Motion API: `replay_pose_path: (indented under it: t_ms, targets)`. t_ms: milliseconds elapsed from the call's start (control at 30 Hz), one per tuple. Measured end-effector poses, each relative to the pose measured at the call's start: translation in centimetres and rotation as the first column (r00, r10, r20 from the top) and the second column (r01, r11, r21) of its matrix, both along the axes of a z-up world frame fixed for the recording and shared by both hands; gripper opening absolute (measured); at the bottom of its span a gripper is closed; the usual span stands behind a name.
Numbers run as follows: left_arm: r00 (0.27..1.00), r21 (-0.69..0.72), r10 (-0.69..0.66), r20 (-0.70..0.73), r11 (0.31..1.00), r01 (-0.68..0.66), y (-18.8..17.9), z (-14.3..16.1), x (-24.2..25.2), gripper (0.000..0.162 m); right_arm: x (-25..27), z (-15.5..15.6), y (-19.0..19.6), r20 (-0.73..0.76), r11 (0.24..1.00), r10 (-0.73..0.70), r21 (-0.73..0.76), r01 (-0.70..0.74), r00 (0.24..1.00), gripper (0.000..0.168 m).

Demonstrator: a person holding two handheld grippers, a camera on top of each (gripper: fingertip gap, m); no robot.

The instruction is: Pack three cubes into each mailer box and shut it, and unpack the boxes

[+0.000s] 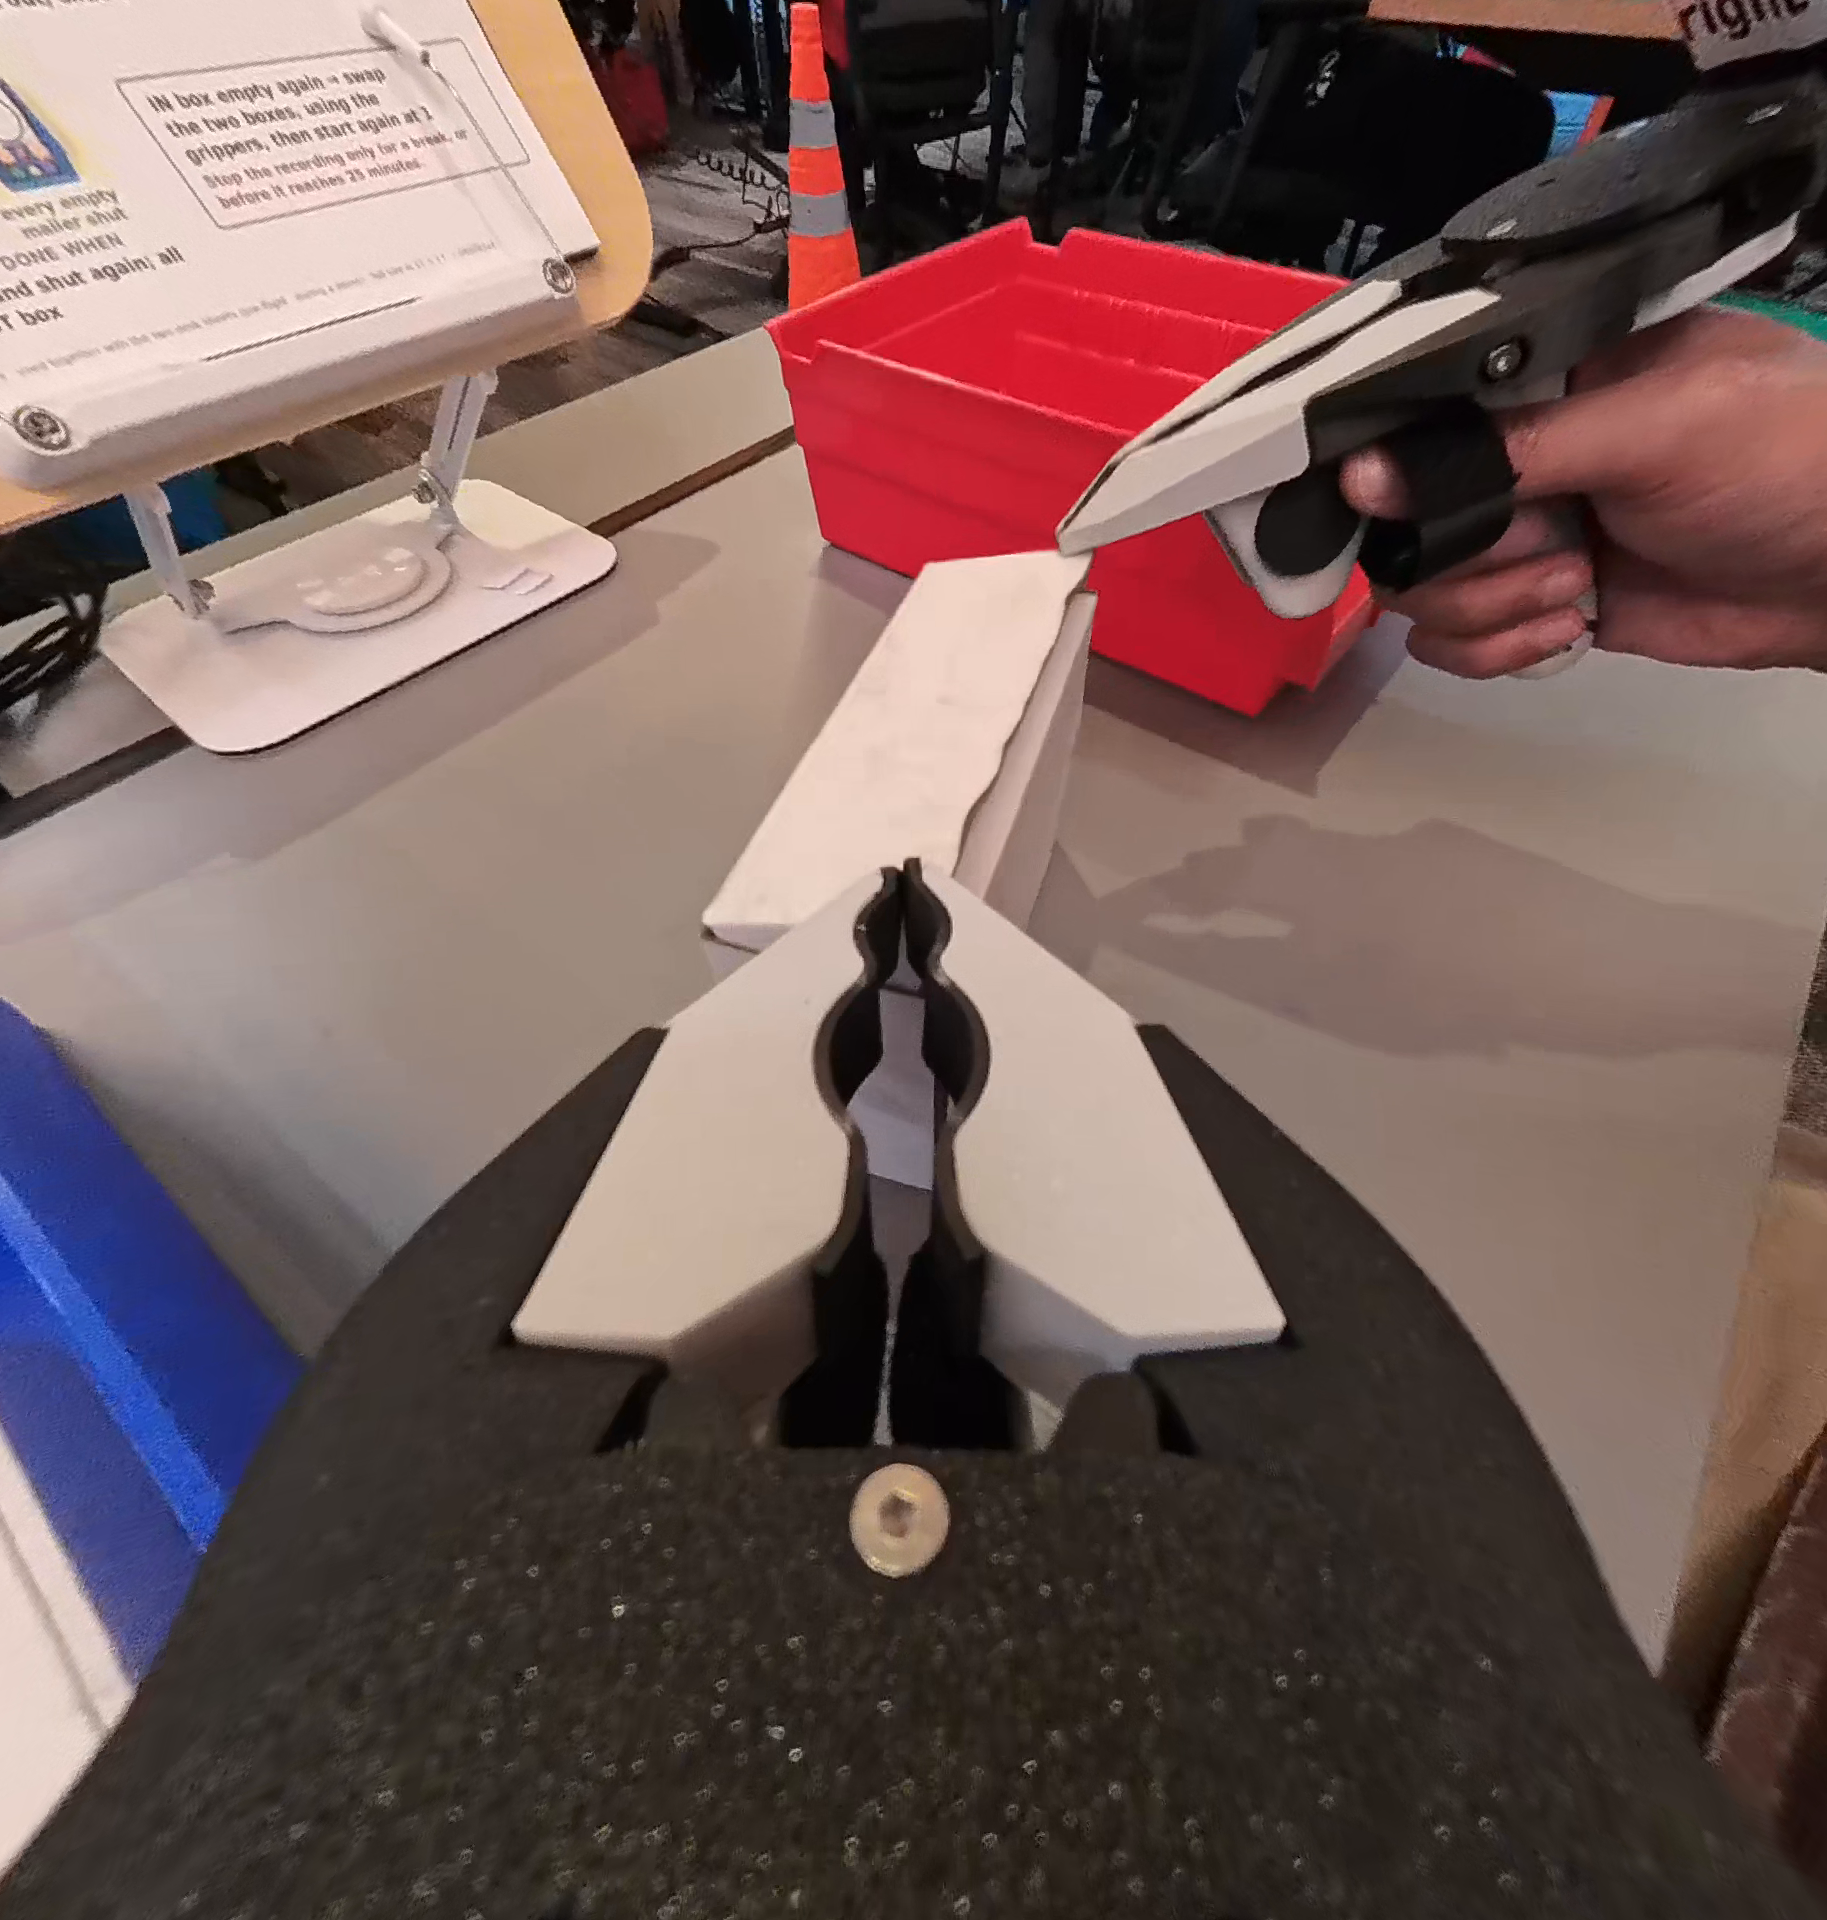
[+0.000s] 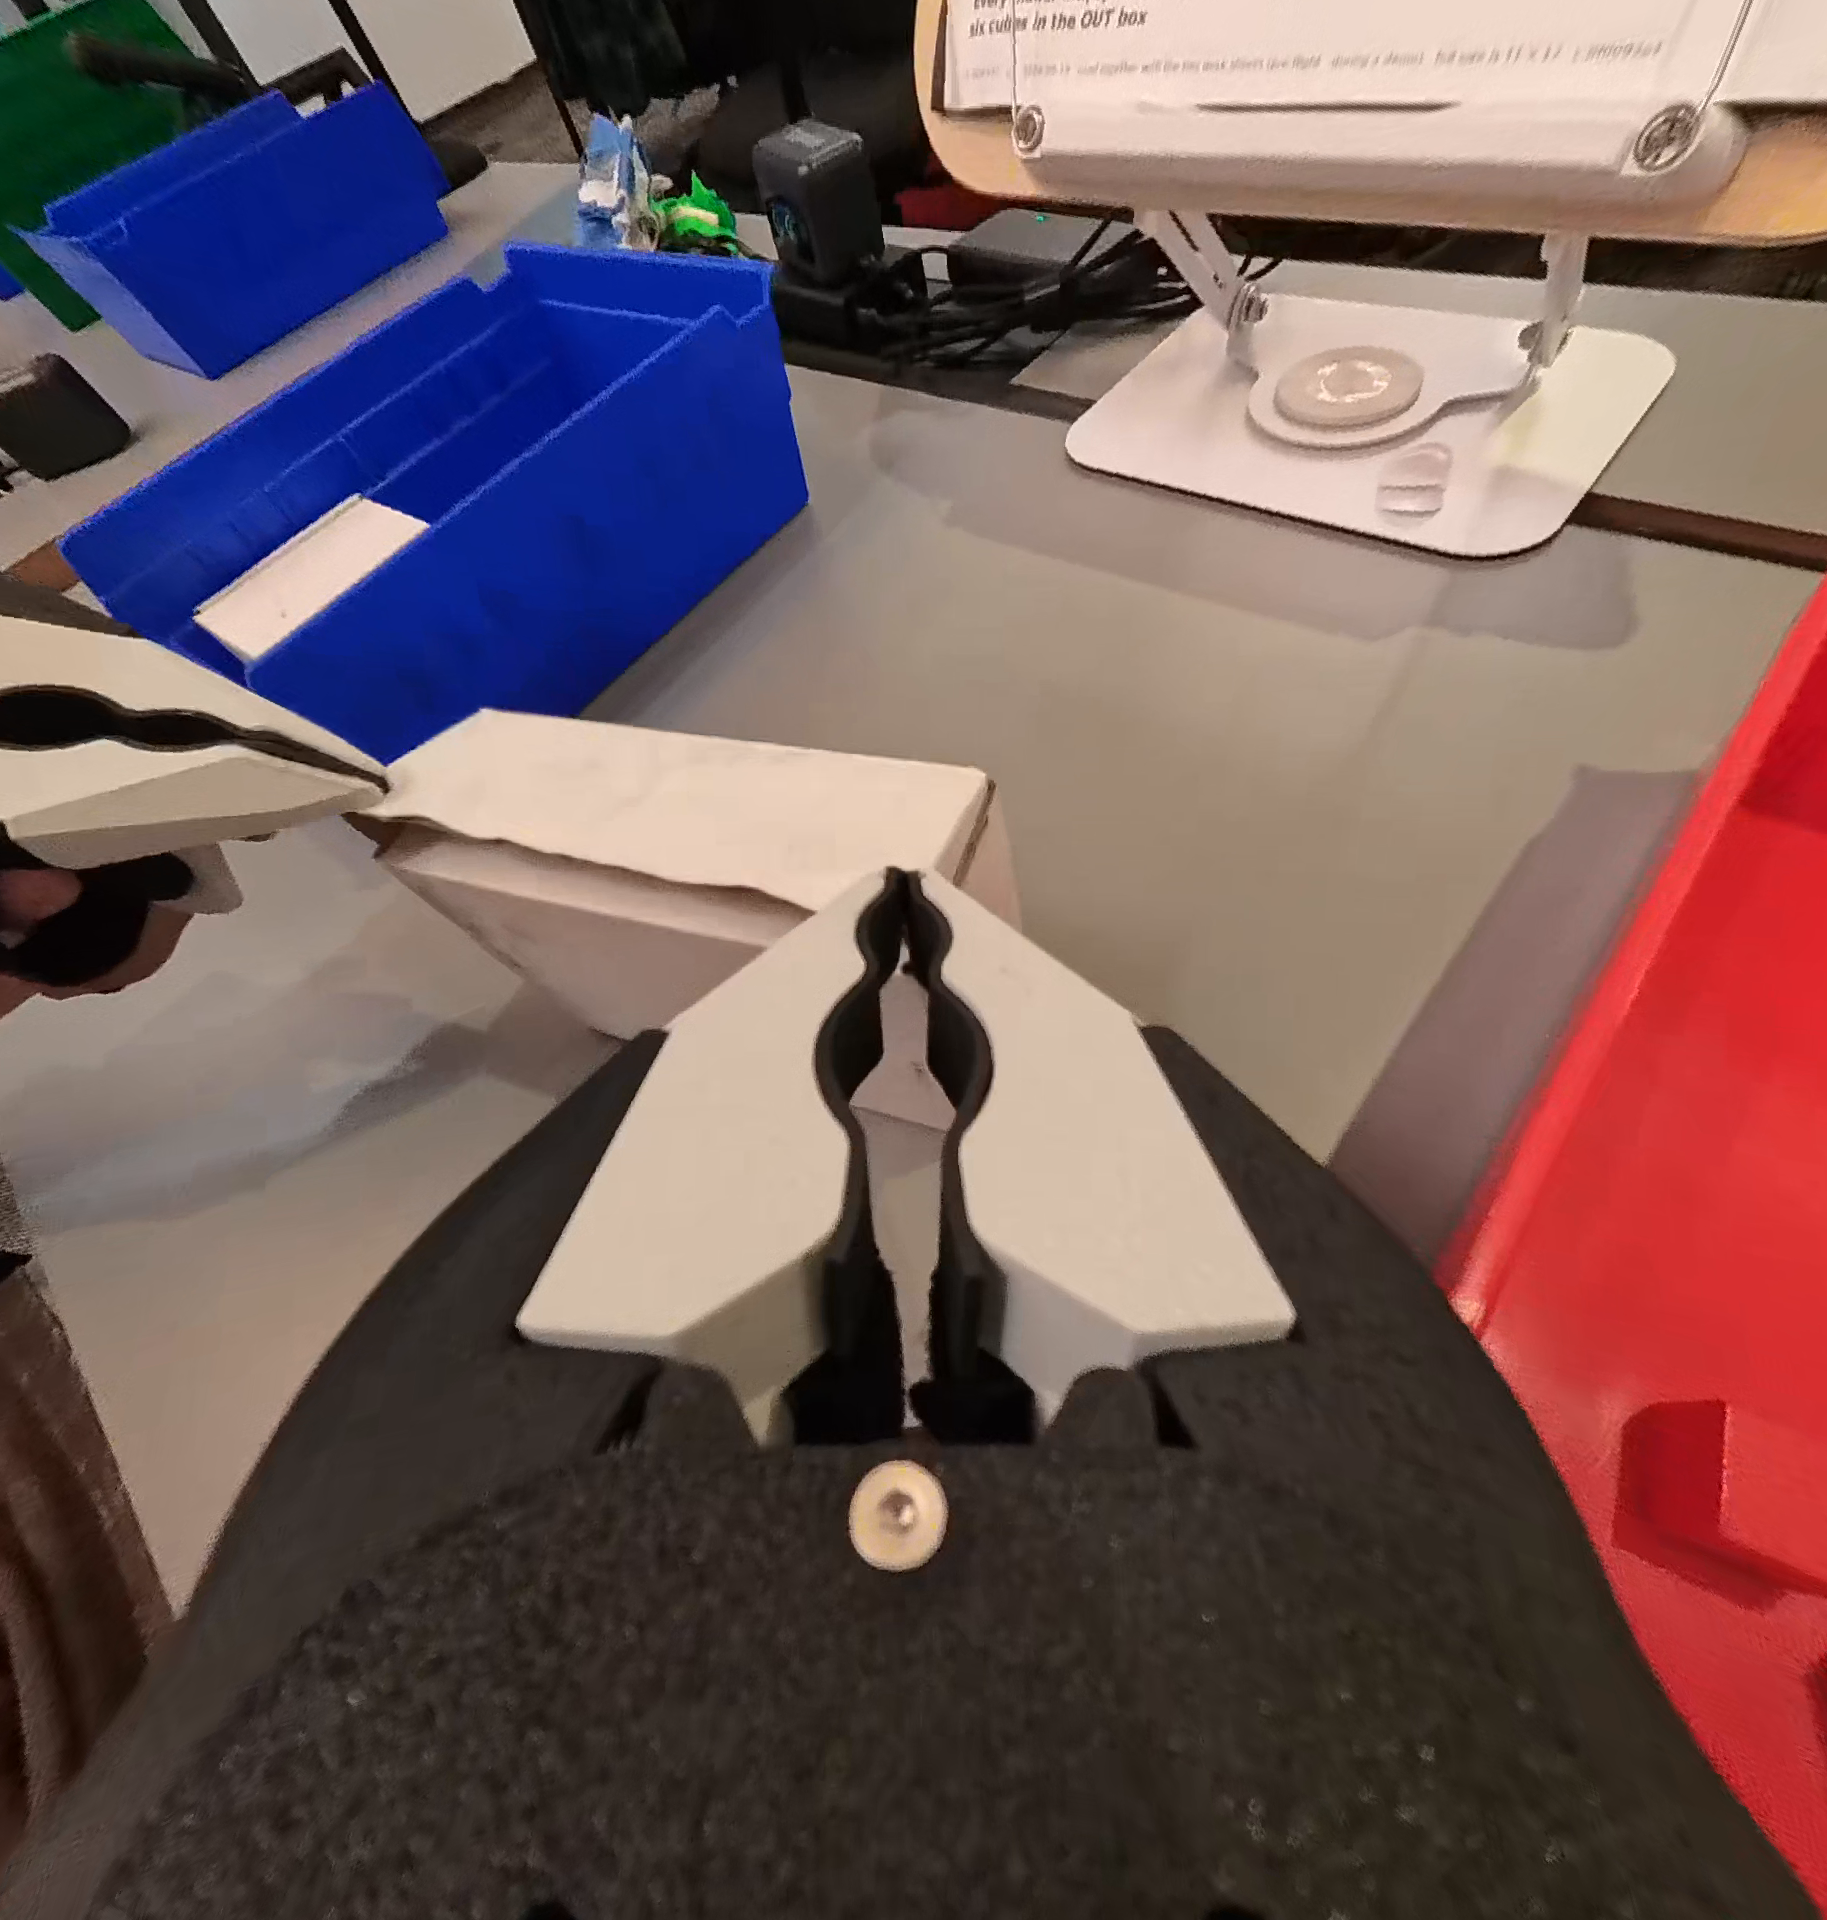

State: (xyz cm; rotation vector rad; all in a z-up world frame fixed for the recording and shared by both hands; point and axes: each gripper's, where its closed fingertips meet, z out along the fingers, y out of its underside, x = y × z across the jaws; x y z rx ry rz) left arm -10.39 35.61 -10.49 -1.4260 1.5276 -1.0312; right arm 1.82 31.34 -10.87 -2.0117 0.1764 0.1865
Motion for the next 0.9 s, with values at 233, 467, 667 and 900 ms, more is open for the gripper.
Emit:
replay_pose_path:
  t_ms: [233, 467, 667, 900]
  targets:
    - [1.0, -0.013, 0.002, -0.009, 1.0, -0.002, 0.1, 0.2, -0.2, 0.0, 0.3, 0.4, -0.4, 0.028, 1.0, -0.009, -0.019, 0.009, 1.0, 0.0]
    - [1.0, -0.015, -0.008, -0.004, 1.0, 0.008, 0.1, -0.2, -0.2, 0.0, 0.1, -0.5, -0.4, -0.04, 1.0, -0.007, -0.027, 0.006, 0.999, 0.0]
    - [0.999, -0.034, -0.016, -0.052, 0.999, 0.014, 0.0, -1.2, -0.3, 0.0, 0.0, -1.1, -0.6, -0.074, 0.999, -0.012, -0.045, 0.008, 0.997, 0.0]
    - [0.999, -0.008, -0.003, -0.046, 1.0, 0.002, 0.0, -0.9, -0.3, 0.0, -0.6, -0.1, -0.3, -0.017, 1.0, -0.029, -0.008, 0.029, 0.999, 0.0]
